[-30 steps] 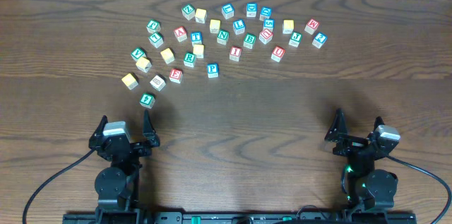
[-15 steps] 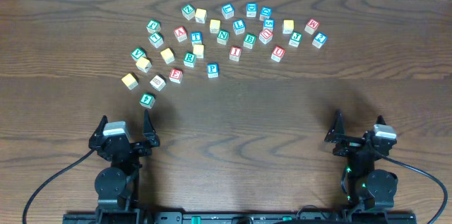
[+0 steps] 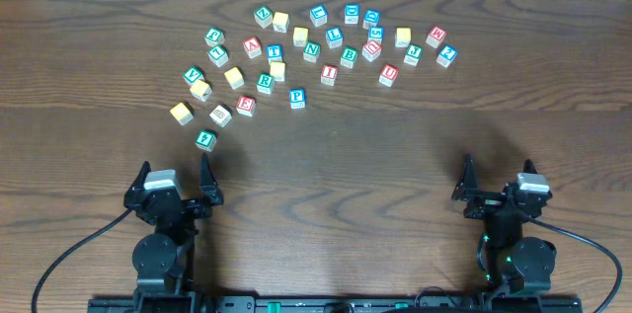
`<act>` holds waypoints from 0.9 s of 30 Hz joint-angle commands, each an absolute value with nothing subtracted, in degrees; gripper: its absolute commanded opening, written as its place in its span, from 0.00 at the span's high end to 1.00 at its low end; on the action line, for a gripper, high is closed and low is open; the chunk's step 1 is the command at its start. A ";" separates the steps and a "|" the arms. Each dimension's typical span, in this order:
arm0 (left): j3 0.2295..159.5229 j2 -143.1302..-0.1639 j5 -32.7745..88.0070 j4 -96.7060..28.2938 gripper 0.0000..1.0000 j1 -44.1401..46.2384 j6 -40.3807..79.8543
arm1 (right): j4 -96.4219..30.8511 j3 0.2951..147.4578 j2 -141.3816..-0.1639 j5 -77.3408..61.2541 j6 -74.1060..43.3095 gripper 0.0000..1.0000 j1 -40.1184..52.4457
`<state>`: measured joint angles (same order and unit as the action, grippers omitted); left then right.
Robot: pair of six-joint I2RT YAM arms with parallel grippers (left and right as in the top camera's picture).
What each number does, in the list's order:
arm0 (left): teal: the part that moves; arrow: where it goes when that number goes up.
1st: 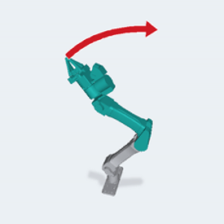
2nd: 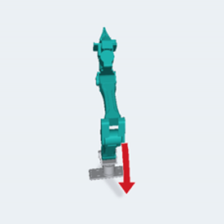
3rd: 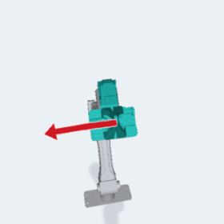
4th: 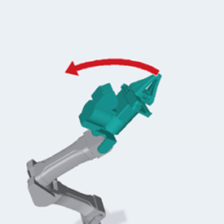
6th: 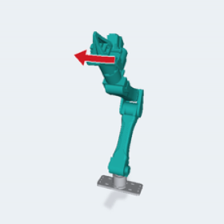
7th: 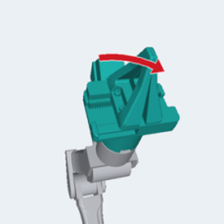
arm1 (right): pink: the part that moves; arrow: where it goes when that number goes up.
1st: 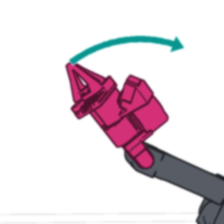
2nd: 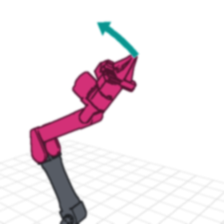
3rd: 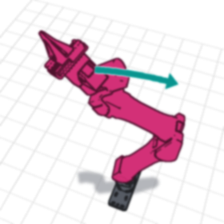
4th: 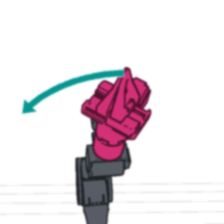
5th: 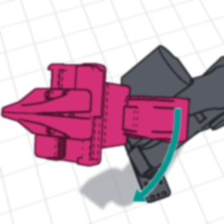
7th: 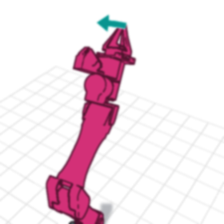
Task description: Spell out NEURIPS
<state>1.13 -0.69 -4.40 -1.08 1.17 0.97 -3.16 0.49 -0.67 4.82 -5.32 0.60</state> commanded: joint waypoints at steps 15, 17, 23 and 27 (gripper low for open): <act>2.22 -2.81 -5.19 -2.66 0.03 0.89 -0.19 | -1.02 0.91 -0.40 2.98 -2.42 0.01 0.84; 2.35 -3.03 -5.19 -2.04 0.02 0.89 -0.19 | -0.86 1.21 -0.40 3.01 -1.98 0.01 0.84; 2.55 -3.22 -5.19 -1.15 0.02 0.89 -0.21 | -0.80 1.41 -0.40 3.01 -2.00 0.01 0.84; 2.55 -3.22 -6.42 -0.82 0.02 0.89 -0.21 | -0.84 1.41 -0.40 3.09 -1.96 0.01 0.80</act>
<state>1.65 -3.11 -4.80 -1.13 1.17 0.97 -1.02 0.51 -0.69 3.38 -2.76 0.60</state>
